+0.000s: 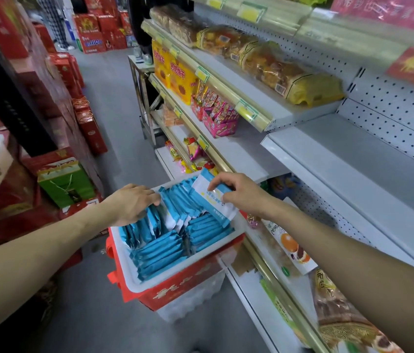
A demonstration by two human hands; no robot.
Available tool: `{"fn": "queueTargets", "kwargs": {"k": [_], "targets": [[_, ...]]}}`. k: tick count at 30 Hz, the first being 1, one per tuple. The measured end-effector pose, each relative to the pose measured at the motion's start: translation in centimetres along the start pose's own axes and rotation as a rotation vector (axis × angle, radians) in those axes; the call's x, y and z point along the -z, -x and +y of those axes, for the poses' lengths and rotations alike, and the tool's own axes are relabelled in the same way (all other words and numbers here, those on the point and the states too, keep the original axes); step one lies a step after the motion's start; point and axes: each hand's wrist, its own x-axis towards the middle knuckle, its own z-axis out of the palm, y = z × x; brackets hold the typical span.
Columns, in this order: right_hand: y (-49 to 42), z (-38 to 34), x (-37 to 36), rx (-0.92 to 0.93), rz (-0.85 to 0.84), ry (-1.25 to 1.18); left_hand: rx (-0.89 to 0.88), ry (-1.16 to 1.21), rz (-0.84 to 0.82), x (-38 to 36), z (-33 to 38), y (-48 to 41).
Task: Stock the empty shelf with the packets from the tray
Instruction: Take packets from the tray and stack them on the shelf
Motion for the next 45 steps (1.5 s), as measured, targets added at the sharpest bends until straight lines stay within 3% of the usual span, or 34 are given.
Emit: {"fn": "queueTargets", "kwargs": {"k": [8, 17, 20, 26, 31, 36, 39, 45], "targets": [[-0.2, 2.1, -0.9, -0.064, -0.037, 0.079, -0.009, 0.056, 0.177, -0.7, 0.3, -0.1], [-1.0, 4.5, -3.8, -0.081, -0.07, 0.124, -0.05, 0.03, 0.137, -0.7, -0.2, -0.5], [-1.3, 5.0, -4.4, -0.078, -0.066, 0.271, -0.037, 0.05, 0.15, -0.6, -0.4, -0.6], [-1.6, 5.6, -4.3, 0.047, -0.14, 0.667, 0.076, 0.131, 0.195, -0.4, -2.0, -0.6], [-2.4, 5.8, -4.2, 0.085, -0.151, 0.788, 0.07, 0.144, 0.197, -0.6, -2.2, -1.0], [-3.5, 4.5, -3.9, 0.347, -0.135, 0.891, 0.011, 0.114, 0.189, -0.5, -1.7, -1.7], [-4.3, 3.3, -3.9, 0.5, -0.215, 0.989, -0.048, 0.084, 0.183, -0.5, -1.4, -1.9], [-6.0, 2.0, -4.1, 0.615, -0.391, 1.178, -0.112, 0.066, 0.166, -0.5, -1.2, -1.8]]}}
